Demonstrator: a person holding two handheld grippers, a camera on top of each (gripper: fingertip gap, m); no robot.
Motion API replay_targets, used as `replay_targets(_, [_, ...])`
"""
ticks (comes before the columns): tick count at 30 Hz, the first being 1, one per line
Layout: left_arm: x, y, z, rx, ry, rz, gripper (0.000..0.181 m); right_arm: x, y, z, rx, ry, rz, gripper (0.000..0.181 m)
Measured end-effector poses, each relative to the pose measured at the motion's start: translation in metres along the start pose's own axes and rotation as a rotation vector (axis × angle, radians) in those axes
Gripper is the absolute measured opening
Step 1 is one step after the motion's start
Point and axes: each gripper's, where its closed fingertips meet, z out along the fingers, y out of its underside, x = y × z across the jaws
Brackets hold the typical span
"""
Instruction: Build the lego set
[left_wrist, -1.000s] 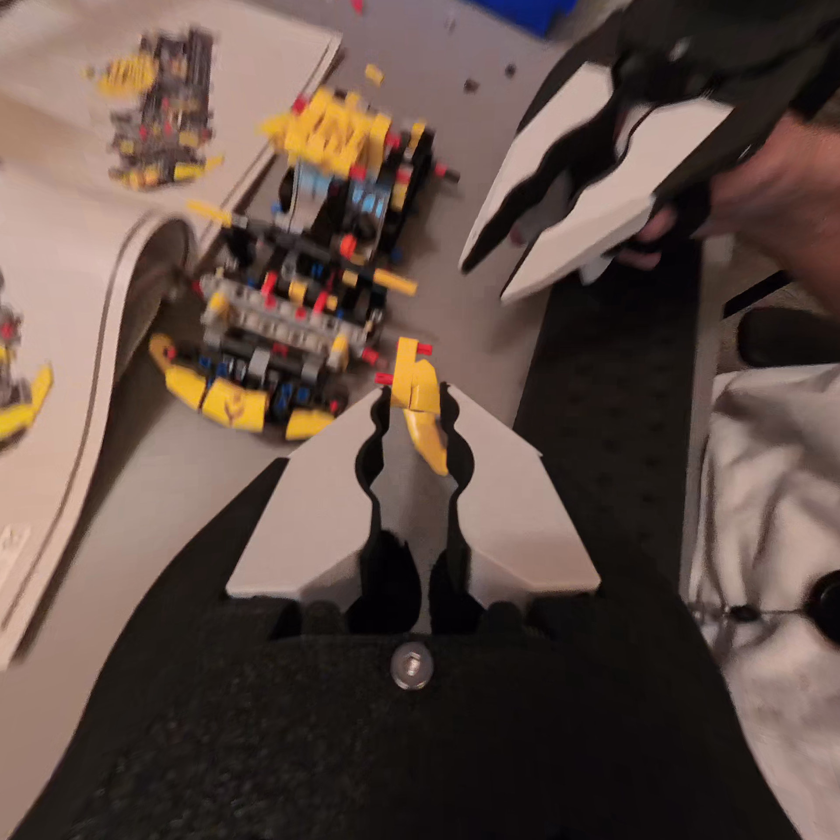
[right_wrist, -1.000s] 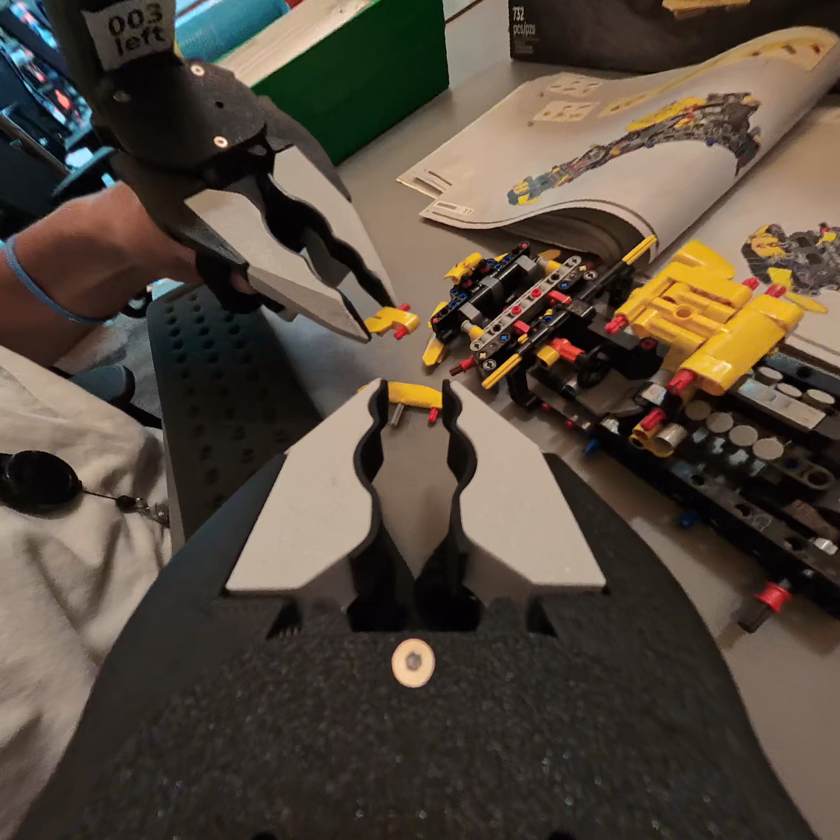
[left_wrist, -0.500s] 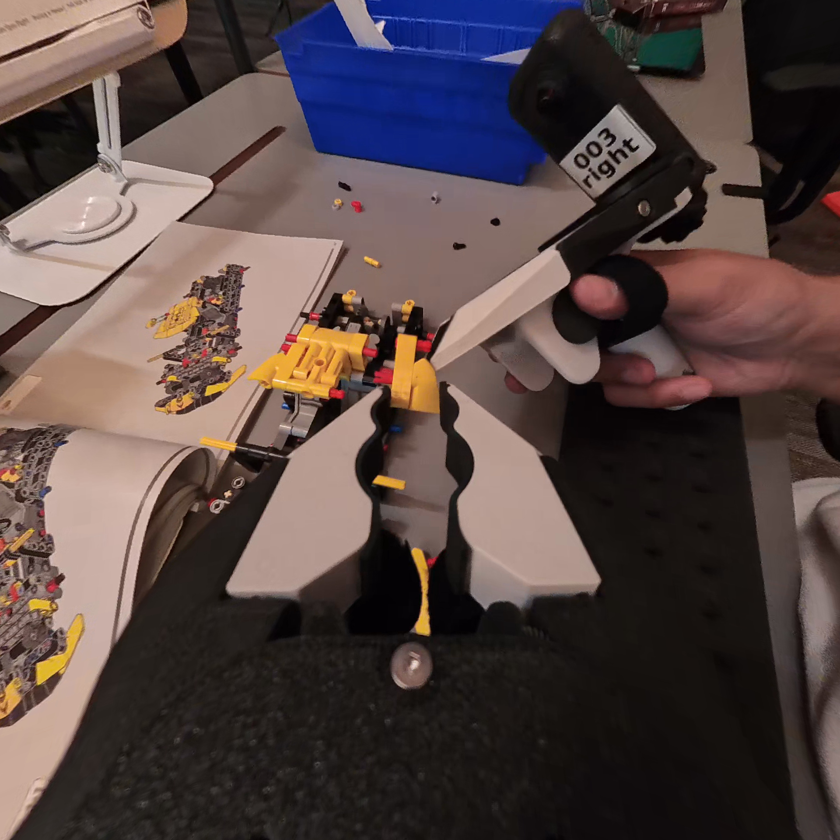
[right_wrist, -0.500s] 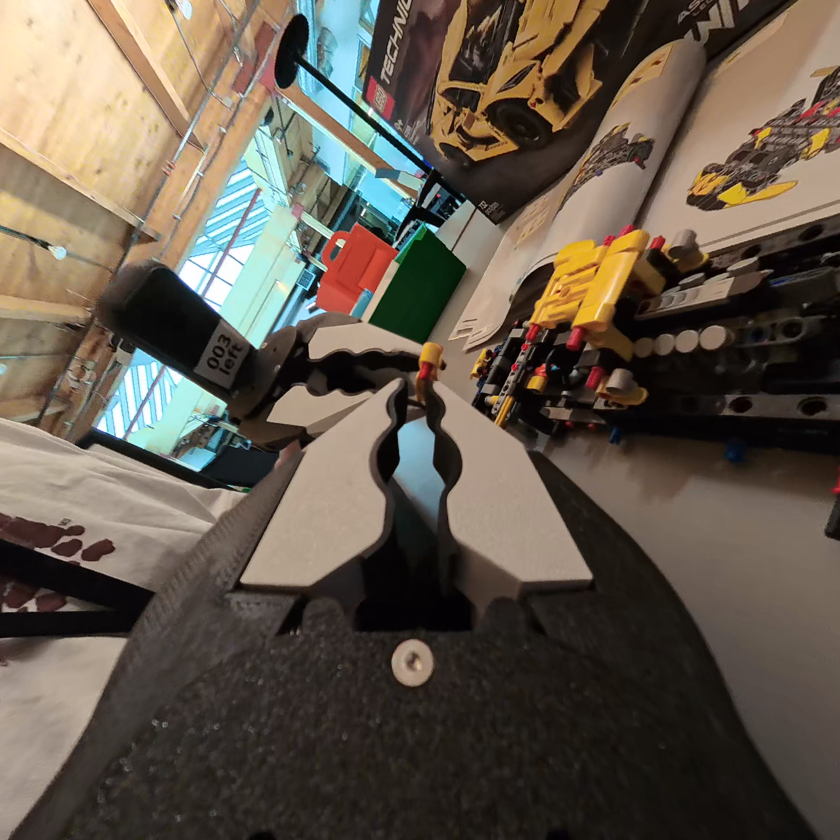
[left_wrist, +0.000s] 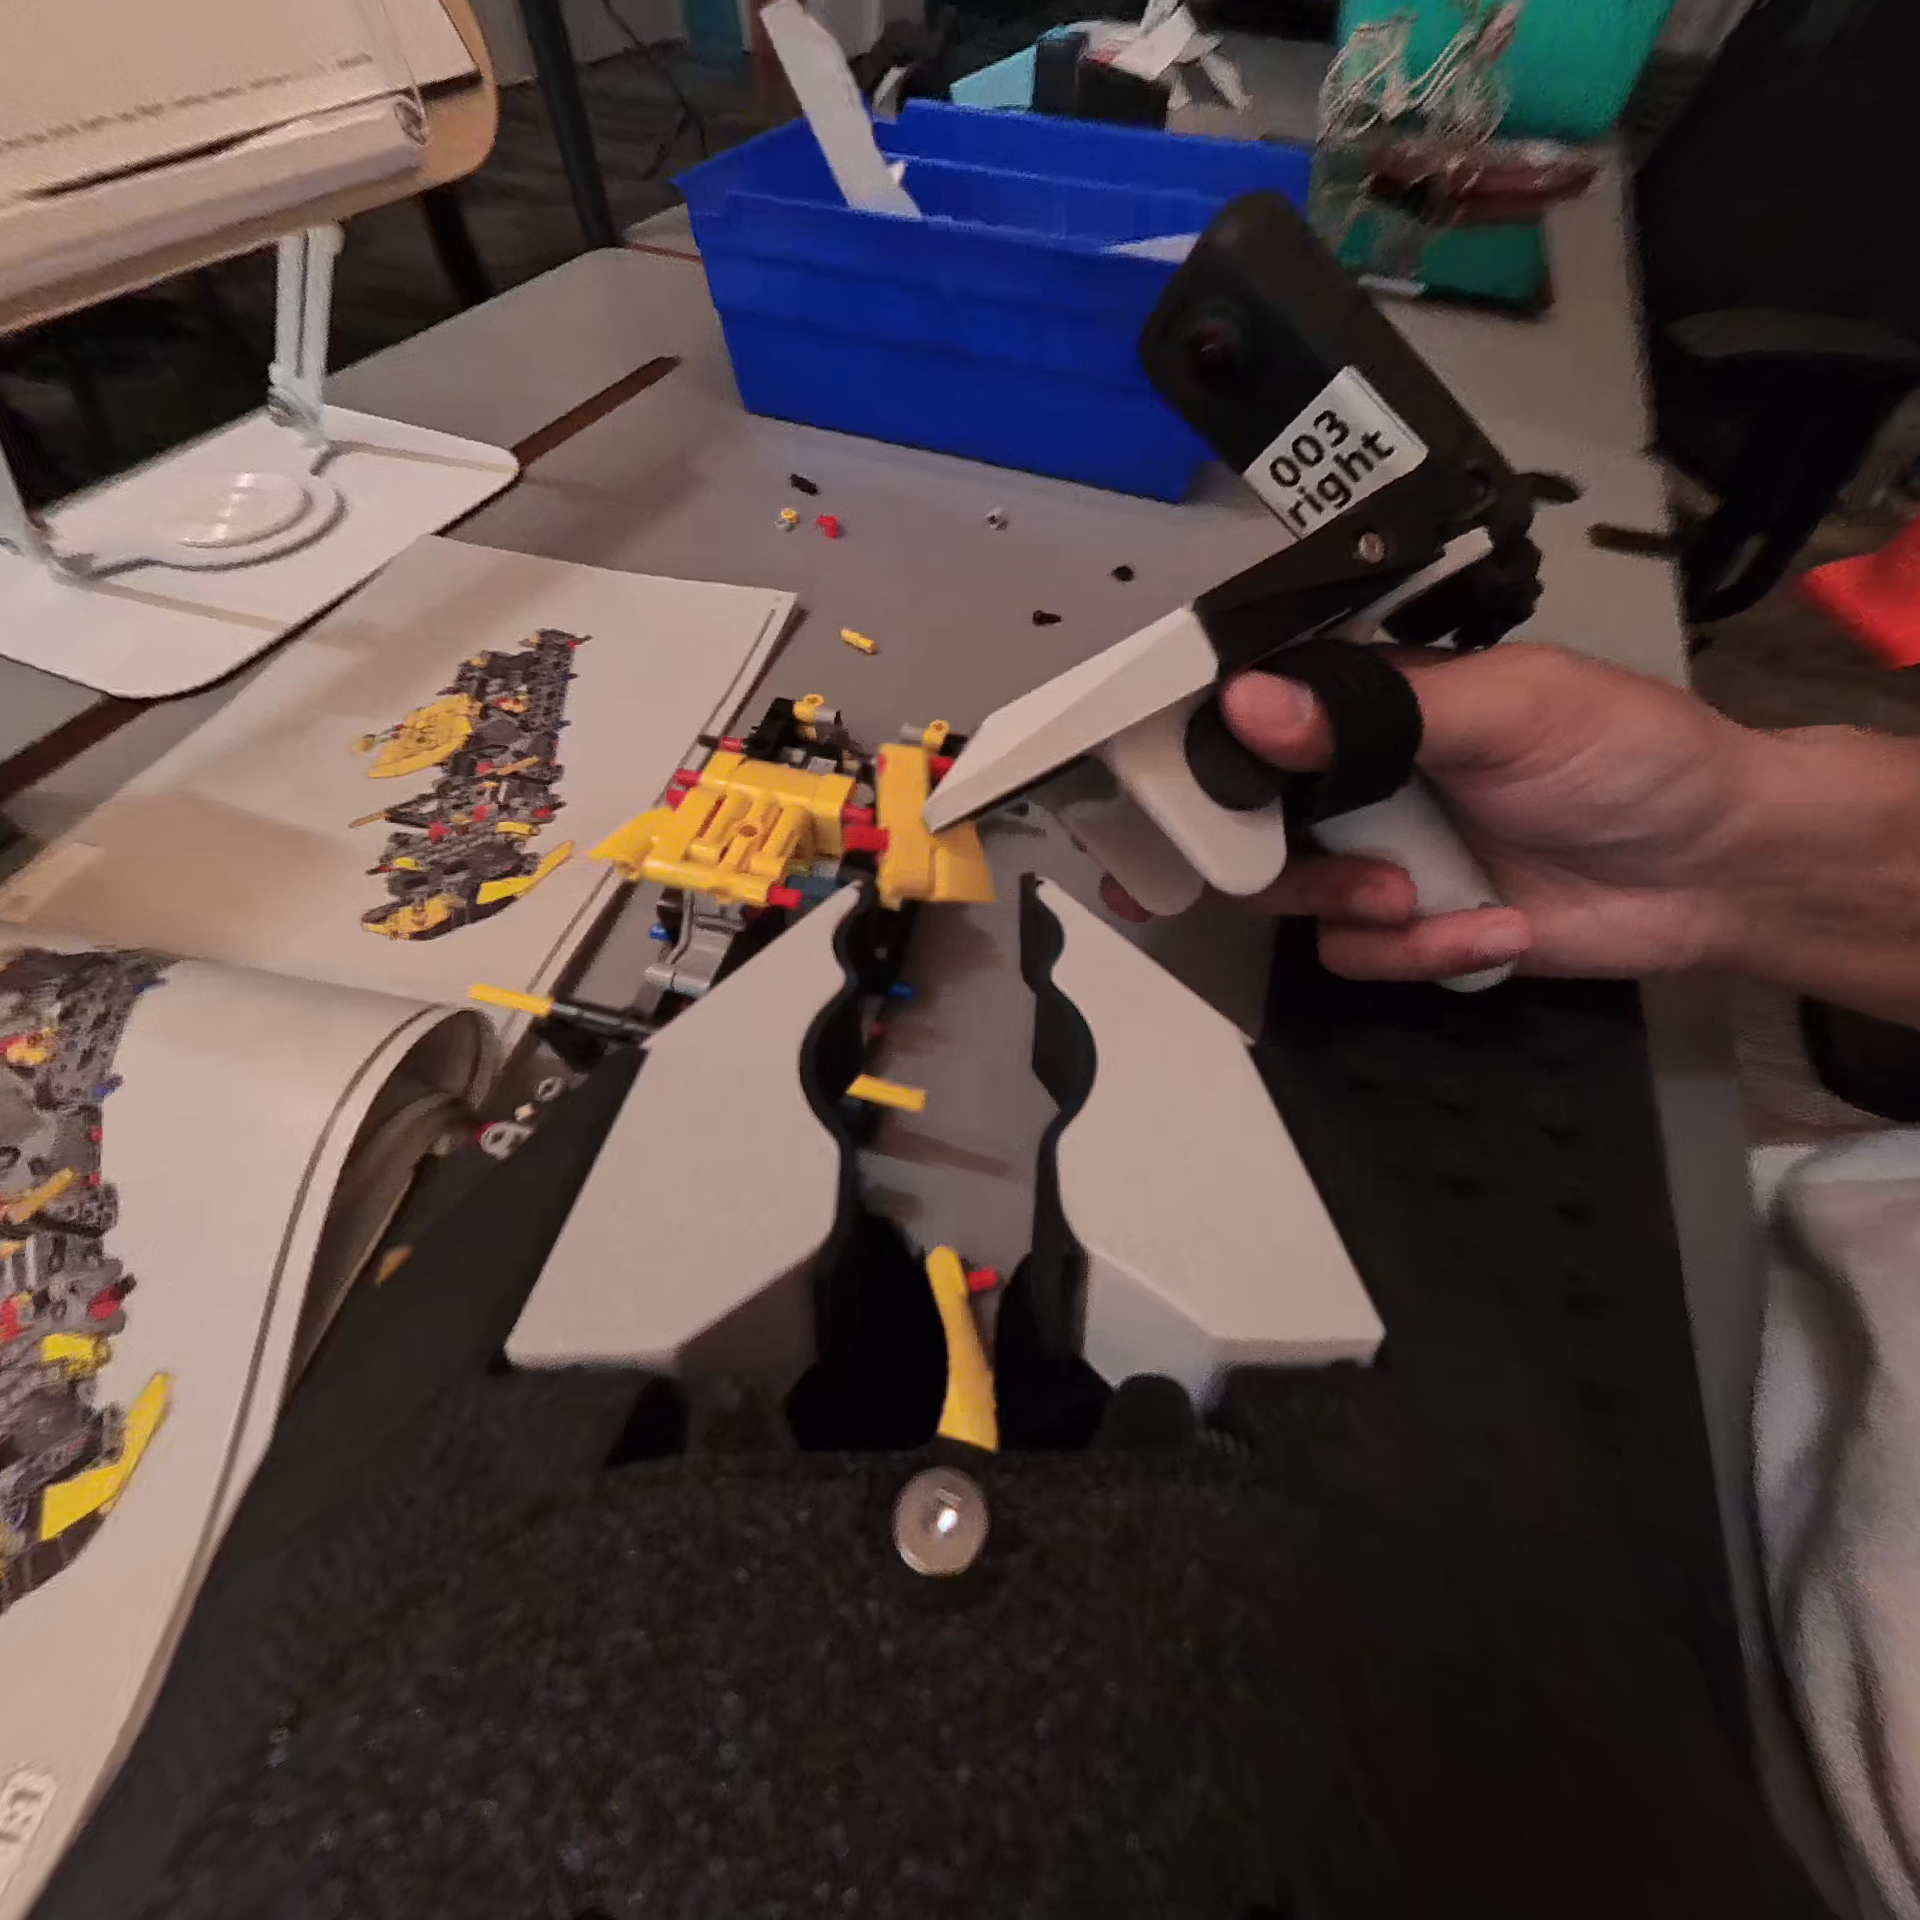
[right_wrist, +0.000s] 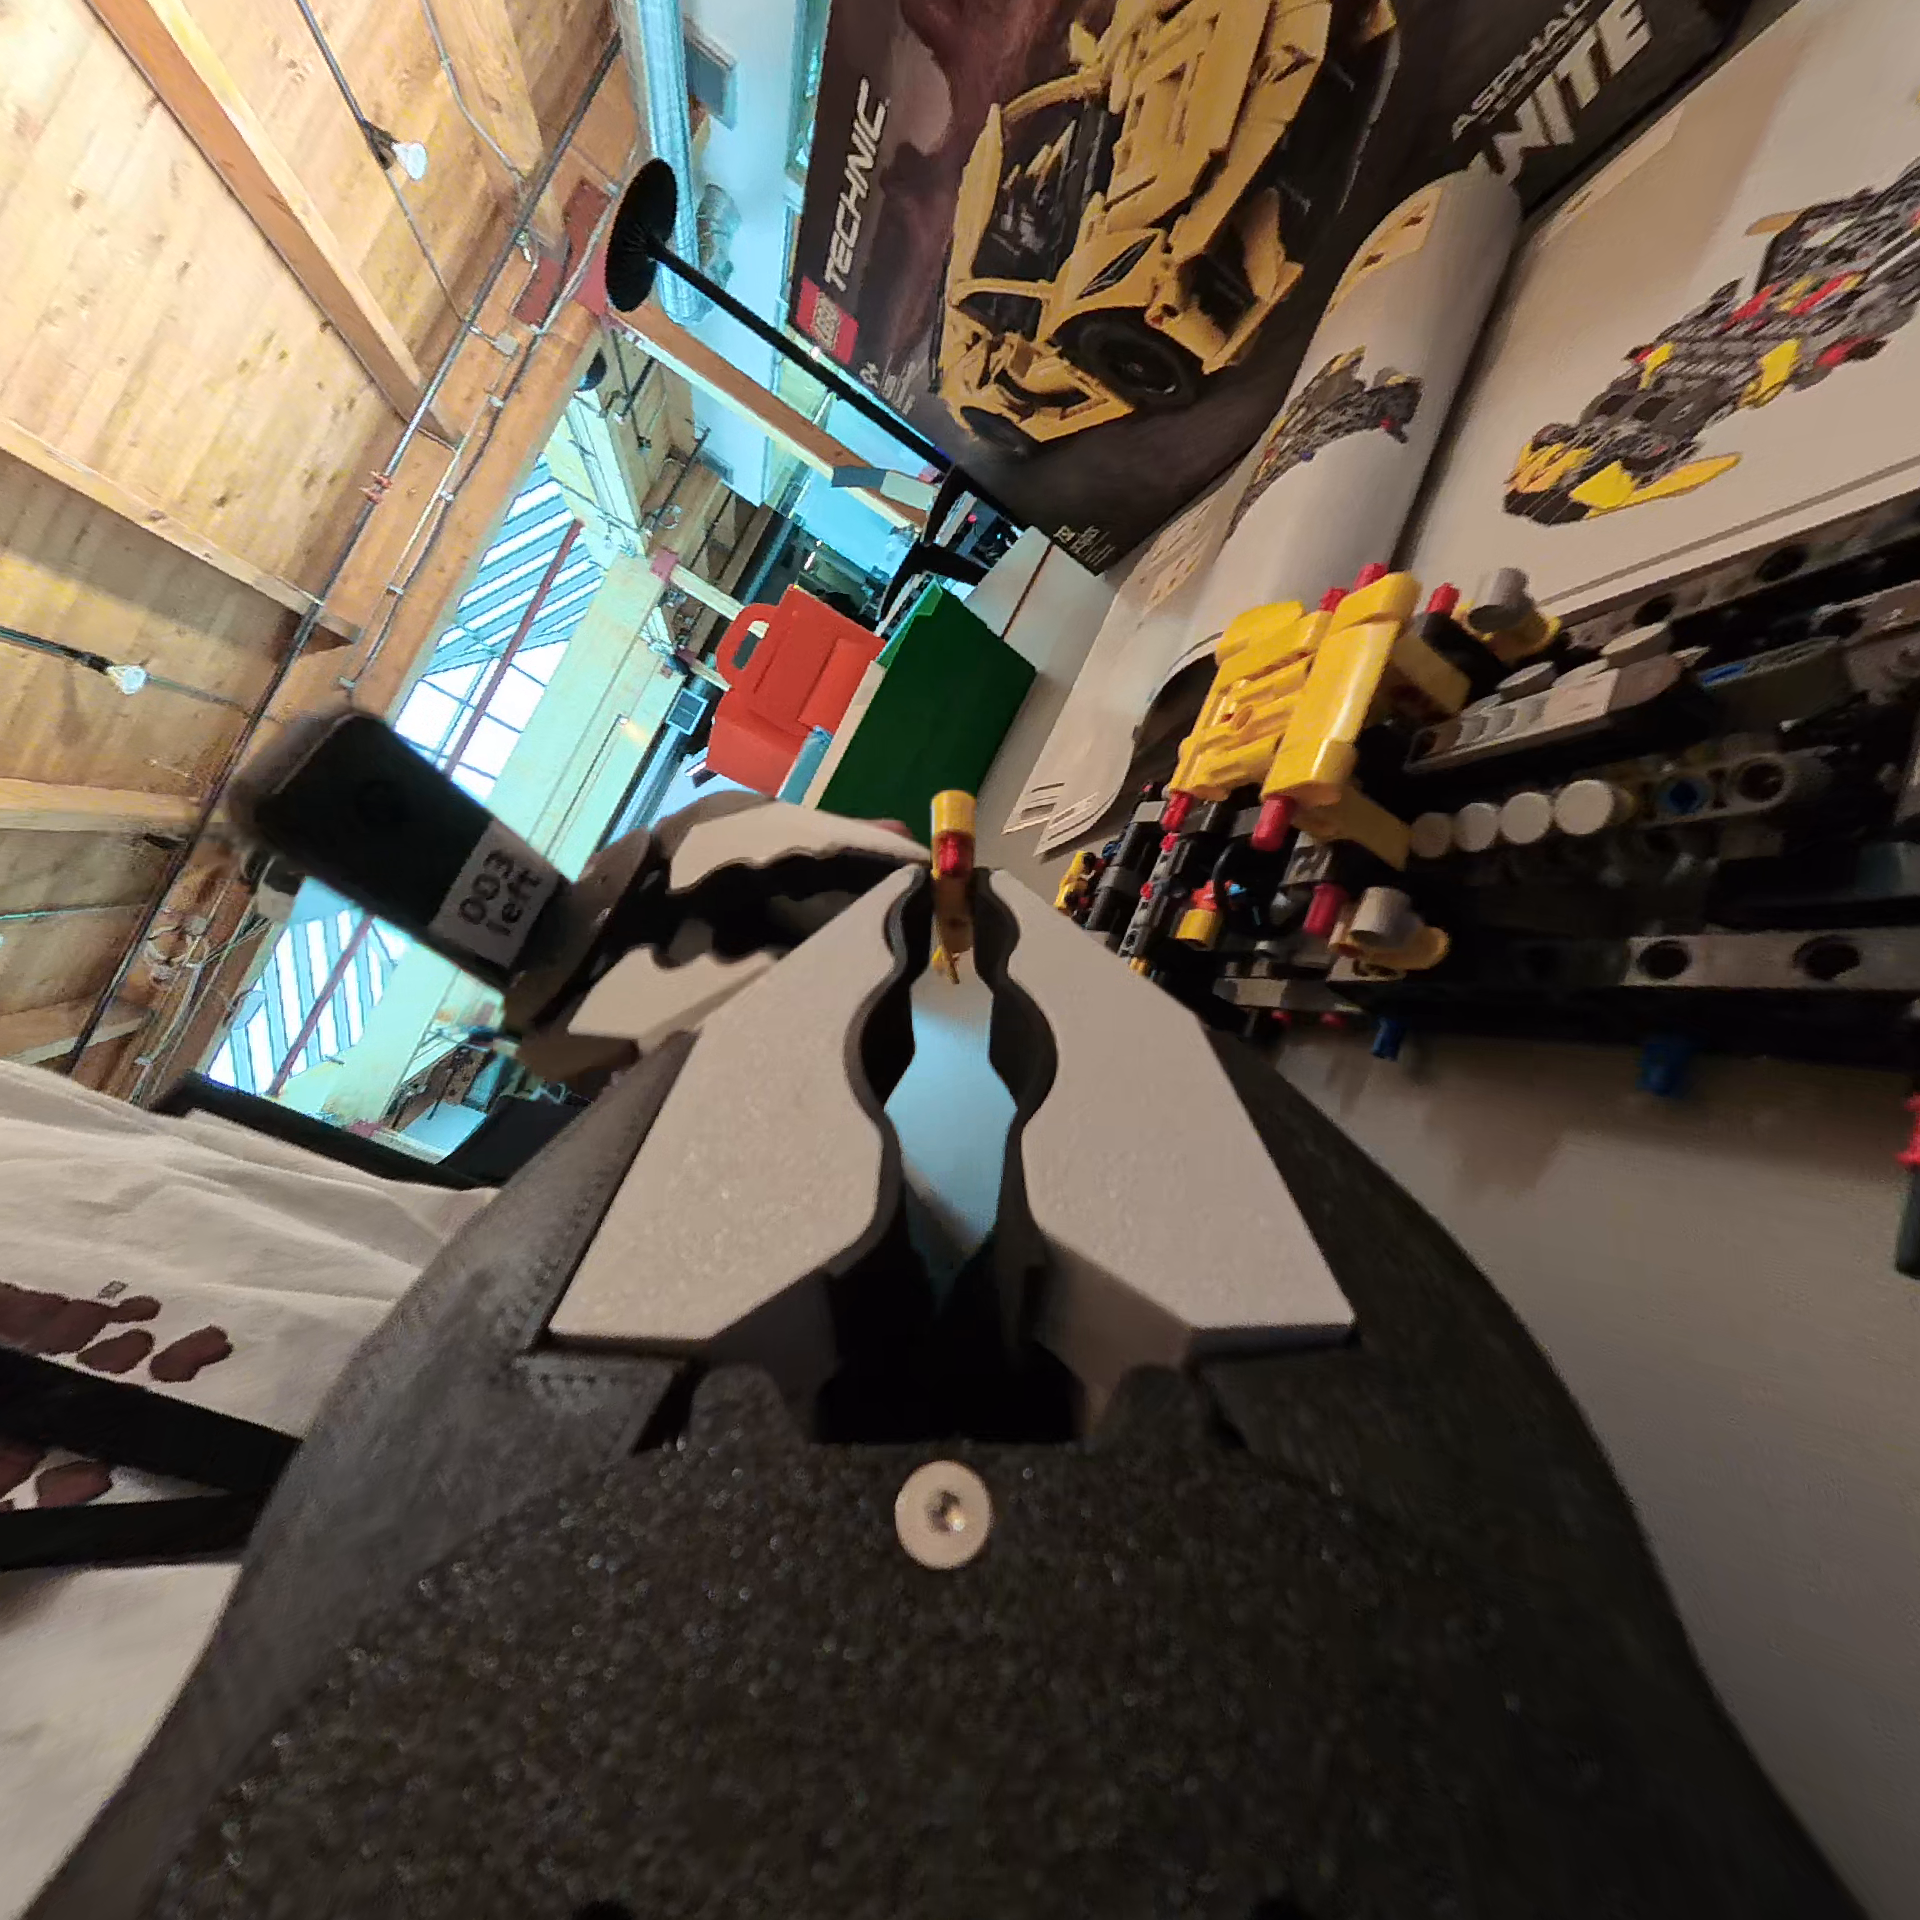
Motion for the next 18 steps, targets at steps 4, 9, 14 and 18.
replay_targets(4, [-0.11, 0.038, -0.032, -0.151, -0.177, -0.093, 0.026, 0.006, 0.001, -0.001, -0.004, 0.014, 0.025, 0.006])
replay_targets(9, [-0.2, 0.098, -0.046, -0.402, -0.255, -0.069, 0.027, 0.009, 0.003, 0.002, -0.018, 0.042, 0.005, 0.006])
replay_targets(14, [-0.213, 0.117, -0.054, -0.457, -0.317, 0.061, 0.018, 0.013, 0.007, 0.003, -0.03, 0.079, -0.023, 0.006])
replay_targets(18, [-0.219, 0.123, -0.067, -0.456, -0.353, 0.085, 0.017, 0.014, 0.008, 0.004, -0.04, 0.081, -0.02, 0.006])
